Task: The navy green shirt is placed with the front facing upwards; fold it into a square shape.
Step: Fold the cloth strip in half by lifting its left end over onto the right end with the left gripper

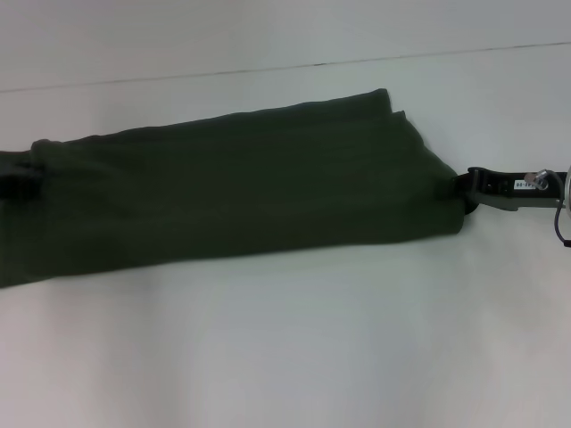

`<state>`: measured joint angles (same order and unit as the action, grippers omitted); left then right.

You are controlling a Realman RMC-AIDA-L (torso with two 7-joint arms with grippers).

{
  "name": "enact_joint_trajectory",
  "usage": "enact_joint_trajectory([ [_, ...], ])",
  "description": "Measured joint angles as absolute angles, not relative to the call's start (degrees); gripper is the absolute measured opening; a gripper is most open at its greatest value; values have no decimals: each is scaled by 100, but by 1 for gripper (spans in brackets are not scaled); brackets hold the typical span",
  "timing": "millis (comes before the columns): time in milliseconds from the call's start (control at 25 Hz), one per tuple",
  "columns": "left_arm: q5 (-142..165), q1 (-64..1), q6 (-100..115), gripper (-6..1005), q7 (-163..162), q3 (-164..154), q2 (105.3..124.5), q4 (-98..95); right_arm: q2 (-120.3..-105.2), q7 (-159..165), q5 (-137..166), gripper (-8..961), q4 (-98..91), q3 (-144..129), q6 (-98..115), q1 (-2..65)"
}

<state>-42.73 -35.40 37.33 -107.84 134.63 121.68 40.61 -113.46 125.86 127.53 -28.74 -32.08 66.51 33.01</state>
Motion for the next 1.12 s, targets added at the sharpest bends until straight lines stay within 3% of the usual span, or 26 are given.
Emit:
enact_joint_trajectory([
  [80,-4272,-3540,3699,183,-10784,13472,12165,4060,-11346,12586,12753,18,-2874,-3209,6651,3303],
  [320,-4297,-3542,3491,79,-10798,13530,12163,4044,-11346,12582,12753,18,-2844,-3233,6644,3328],
  [1120,-4317,-3429,2898,75,-11239,13526,12173,4135,-11400,12539,12753,19,-2831,-3202,6582,3341],
])
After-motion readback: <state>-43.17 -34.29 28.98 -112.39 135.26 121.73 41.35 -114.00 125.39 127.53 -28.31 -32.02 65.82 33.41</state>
